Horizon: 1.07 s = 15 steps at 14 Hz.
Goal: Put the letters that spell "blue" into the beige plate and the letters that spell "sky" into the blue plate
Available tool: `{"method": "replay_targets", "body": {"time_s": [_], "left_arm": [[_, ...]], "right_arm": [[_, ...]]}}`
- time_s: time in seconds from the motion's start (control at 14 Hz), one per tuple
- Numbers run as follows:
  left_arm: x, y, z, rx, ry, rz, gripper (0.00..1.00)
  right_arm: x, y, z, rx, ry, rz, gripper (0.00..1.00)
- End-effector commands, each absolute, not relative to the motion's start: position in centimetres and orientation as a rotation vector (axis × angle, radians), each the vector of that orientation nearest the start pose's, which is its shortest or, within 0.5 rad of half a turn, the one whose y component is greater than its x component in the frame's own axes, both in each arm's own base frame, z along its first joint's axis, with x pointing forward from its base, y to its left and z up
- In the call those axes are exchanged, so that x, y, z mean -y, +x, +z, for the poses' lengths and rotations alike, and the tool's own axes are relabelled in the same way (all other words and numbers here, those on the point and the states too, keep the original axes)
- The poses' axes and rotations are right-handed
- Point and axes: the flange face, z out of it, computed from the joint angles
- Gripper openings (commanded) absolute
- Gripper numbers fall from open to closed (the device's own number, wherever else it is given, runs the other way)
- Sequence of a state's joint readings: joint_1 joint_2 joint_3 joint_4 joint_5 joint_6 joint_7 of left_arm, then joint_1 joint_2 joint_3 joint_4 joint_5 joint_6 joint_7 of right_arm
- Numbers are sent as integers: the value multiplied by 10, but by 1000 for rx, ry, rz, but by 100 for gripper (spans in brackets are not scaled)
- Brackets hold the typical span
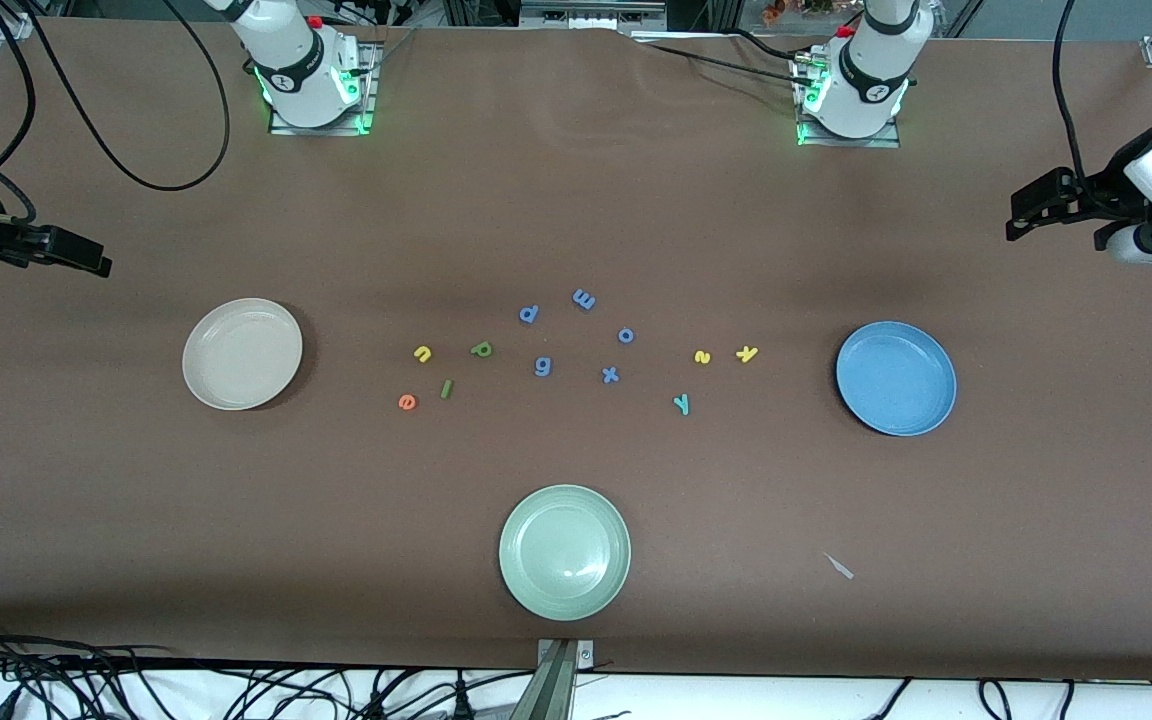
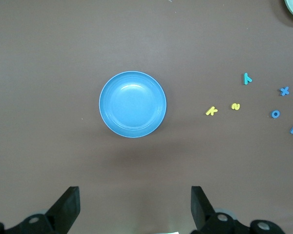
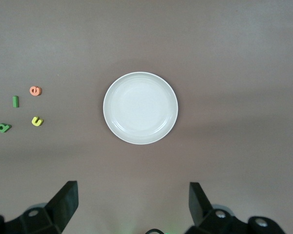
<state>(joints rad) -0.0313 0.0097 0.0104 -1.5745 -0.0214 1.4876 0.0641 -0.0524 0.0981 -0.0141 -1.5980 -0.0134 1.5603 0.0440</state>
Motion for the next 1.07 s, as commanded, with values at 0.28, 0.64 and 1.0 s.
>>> {"method": "replay_targets", "body": {"time_s": [0.28,0.64,1.0], "left_arm": [[16,549,617,-129,-3184,157,100],[15,549,617,-126,-3185,157,100],[16,548,617,-129,-3184,160,100]], "right_arm": [[38,573,562,-154,-3130,200,100],[39,575,562,-154,-3131,183,100],[39,580,563,-154,-3133,135,100]]}}
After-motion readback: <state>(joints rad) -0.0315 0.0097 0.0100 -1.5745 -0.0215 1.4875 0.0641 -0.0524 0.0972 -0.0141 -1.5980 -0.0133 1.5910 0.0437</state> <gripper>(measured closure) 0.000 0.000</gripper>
